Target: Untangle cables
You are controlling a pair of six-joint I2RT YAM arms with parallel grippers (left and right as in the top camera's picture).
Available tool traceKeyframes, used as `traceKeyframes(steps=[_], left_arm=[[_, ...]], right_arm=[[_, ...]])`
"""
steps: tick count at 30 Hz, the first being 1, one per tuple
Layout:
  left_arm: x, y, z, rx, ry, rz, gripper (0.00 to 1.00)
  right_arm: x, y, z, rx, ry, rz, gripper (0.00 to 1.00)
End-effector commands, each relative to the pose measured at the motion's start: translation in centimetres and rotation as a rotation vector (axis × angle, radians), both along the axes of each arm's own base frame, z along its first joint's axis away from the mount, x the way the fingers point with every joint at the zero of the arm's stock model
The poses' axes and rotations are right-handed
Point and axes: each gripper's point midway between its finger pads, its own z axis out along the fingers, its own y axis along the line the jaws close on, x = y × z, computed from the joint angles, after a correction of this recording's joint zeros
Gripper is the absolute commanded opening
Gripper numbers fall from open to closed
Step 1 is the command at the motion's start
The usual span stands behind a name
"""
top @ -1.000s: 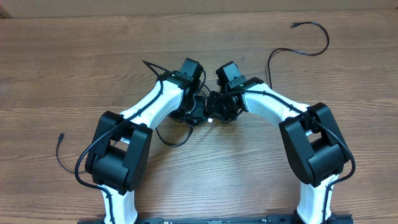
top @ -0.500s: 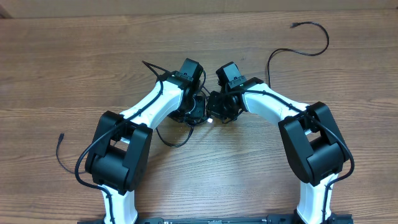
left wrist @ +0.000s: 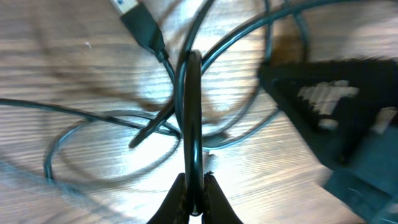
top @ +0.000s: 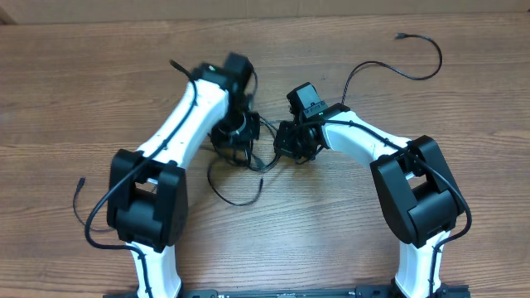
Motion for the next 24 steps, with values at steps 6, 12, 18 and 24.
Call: traceKeyframes(steps=[6,12,18,24], left_arm=[[1.9,0.7,2.8,-0.112,-0.025,0.030,0.04],[2.2,1.7,2.5,-0.067,-0.040,0.038,0.04],[2.3,2.4,2.3,-0.026,-0.046,0.042,0.20],[2.3,2.5,2.3,-0.020,-0.043,0.063,0.78]], right_arm=[[0.4,-0.5,-1.0,-0.041,-0.007,-0.007,0.04],[0.4,-0.5,-1.0,-0.040,-0.007,-0.007,0.04],[0.4,-0.5,-1.0,-0.041,-0.006,-0.007,0.04],[0.4,-0.5,-1.0,-0.041,-0.006,-0.007,0.04]])
